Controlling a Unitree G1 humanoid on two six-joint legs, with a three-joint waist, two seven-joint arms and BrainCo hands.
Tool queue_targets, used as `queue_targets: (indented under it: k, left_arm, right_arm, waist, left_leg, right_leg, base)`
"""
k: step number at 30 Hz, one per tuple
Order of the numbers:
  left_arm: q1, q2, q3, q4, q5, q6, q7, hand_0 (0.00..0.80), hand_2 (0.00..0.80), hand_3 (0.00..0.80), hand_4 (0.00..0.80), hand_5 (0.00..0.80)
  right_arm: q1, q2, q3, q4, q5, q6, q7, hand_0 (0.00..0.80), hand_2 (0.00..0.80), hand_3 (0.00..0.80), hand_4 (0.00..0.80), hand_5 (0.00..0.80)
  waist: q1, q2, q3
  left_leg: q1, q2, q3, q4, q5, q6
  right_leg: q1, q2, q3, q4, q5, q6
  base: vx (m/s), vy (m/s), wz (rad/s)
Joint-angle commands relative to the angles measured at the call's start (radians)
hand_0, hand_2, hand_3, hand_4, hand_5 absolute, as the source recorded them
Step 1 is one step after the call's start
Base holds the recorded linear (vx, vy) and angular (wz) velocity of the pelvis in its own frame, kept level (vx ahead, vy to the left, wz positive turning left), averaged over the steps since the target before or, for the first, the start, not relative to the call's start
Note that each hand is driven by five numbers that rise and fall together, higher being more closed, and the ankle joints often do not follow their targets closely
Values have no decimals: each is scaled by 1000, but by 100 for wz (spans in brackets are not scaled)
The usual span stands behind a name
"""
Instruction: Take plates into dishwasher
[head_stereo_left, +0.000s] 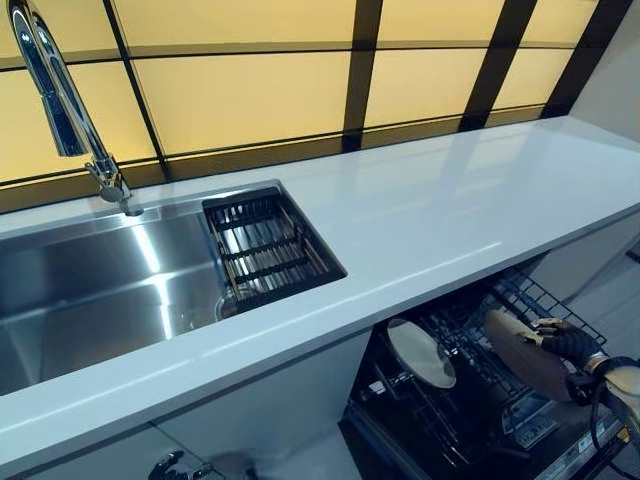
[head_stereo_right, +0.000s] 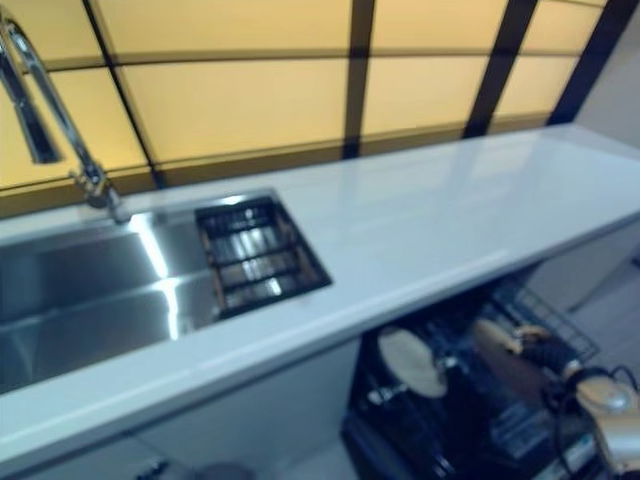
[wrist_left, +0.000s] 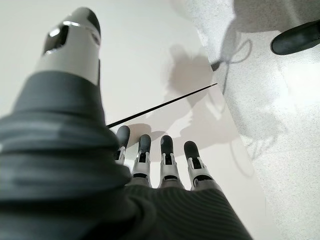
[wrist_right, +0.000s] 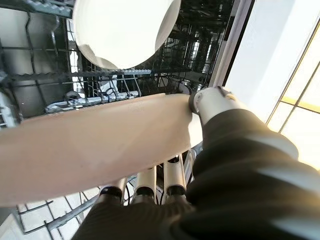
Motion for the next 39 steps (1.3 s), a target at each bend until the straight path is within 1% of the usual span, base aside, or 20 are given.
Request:
queue_targets:
  k: [1,7,9,15,20,26,30,37,39]
  left_arm:
    - [-75,78,7,-46,-14,-29,-3,0,0,0,0,0]
    - [-91,88,6,-83,-35,-34,-3,0,0,0,0,0]
    - [-100,94,0,-100,-45,-41,-7,0,0,0,0,0]
    - [-105,96,-13,-124,-51,-51,2,0,0,0,0,0]
    - [-127,108,-24,-144,-82,-64,16,0,0,0,0,0]
    - [-157,116,-29,-146,-111,-78,28,0,0,0,0,0]
    - [-164,116,-30,-143,-118,-87,33,0,0,0,0,0]
    - [-176,122,-25,-141,-135,-85,37,0,0,0,0,0]
    - [-177,124,-24,-138,-135,-87,34,0,0,0,0,0]
  right_arm:
    - [-143,-33,18,39,1,-24,-55,800,800,800,800,800]
    - [-172,-56,14,74,34,-33,-87,800,800,800,800,800]
    - [-190,-62,4,99,51,-39,-108,800,800,800,800,800]
    - [-244,-67,9,134,73,-30,-138,800,800,800,800,800]
    - [-295,-58,38,166,90,-40,-166,800,800,800,800,800]
    - [-314,-46,54,186,108,-60,-188,800,800,800,800,800]
    - [-319,-47,55,225,107,-75,-209,800,800,800,800,800]
    - [-311,-57,47,293,111,-77,-202,800,800,800,800,800]
    - [-298,-52,44,313,108,-89,-205,800,800,800,800,800]
  waist:
    - [42,-21,30]
    - [64,-16,62]
    - [76,-15,86]
    - [96,-9,116]
    - [105,2,151]
    - [104,11,182]
    - [104,15,191]
    - [100,19,194]
    - [100,20,193]
  left_leg:
    - [-83,-3,-127,57,-2,38]
    - [-122,4,-151,92,5,32]
    - [-145,8,-167,115,6,28]
    - [-172,20,-185,133,14,18]
    - [-206,27,-197,141,26,11]
    - [-242,24,-210,157,33,9]
    - [-249,20,-213,151,38,6]
    - [-258,16,-212,157,36,6]
    - [-259,13,-211,160,34,8]
  right_leg:
    - [35,2,-57,94,-97,5]
    - [21,3,-82,131,-119,-9]
    - [16,10,-89,139,-125,-18]
    - [13,19,-101,137,-128,-24]
    - [-8,24,-114,146,-133,-30]
    - [-36,27,-124,169,-144,-42]
    - [-45,26,-130,169,-143,-42]
    - [-54,23,-134,178,-145,-45]
    - [-54,22,-134,179,-145,-46]
  base:
    - [-73,-135,10]
    - [-35,-125,10]
    - [-51,-153,20]
    - [-44,-119,11]
    - [-85,-73,0]
    - [-69,-41,3]
    - [-37,-15,-1]
    - [0,3,1]
    - [9,4,2]
